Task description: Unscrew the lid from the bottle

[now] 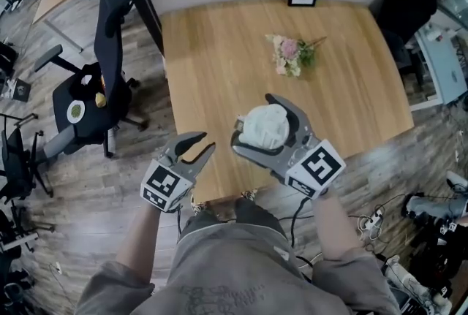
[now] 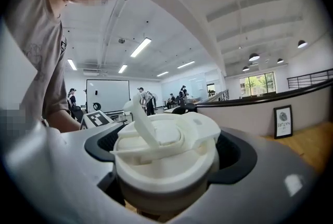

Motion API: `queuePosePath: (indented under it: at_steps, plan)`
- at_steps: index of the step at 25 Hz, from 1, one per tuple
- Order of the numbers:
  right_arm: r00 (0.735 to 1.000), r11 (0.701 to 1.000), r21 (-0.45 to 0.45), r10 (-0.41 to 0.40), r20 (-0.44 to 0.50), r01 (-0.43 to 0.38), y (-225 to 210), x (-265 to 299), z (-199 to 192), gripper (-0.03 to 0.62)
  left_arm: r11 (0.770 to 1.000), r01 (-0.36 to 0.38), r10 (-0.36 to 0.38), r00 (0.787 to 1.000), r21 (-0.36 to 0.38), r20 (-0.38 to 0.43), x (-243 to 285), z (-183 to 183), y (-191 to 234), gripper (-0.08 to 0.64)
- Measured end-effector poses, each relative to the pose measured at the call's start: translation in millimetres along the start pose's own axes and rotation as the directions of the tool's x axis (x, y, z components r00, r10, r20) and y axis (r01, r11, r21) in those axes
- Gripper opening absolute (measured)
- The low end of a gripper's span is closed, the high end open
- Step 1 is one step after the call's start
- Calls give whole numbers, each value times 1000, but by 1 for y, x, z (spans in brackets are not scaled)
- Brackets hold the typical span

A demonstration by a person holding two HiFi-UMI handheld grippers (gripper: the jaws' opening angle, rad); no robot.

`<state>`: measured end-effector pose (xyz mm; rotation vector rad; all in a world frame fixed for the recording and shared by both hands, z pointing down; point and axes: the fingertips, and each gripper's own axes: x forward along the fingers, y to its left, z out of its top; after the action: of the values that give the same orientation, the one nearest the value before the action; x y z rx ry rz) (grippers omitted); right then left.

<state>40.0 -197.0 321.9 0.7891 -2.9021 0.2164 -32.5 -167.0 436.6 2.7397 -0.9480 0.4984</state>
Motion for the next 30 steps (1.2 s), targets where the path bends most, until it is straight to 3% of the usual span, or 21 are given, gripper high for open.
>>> queuePosePath:
  at_steps: [6,9,16,23,30]
  plan:
    - [987,987,-40,-152,59,155,-2,-11,55,517,992,-129,129,988,-4,85,-37,65,23,87]
    - [972,975,-39,-213,97,218,-2,-21,83,515,982,-190,188,972,0,142,-57,100,33,38]
    - [929,940,-70,-316,194,335,3,-67,143,517,957,-290,277,929,18,247,-93,169,31,2]
    - [889,904,-52,-404,215,424,16,-101,158,515,917,-384,346,902,110,258,-122,187,24,2]
    - [885,899,42,-436,167,435,25,-117,129,515,920,-380,347,903,95,252,-133,178,12,2]
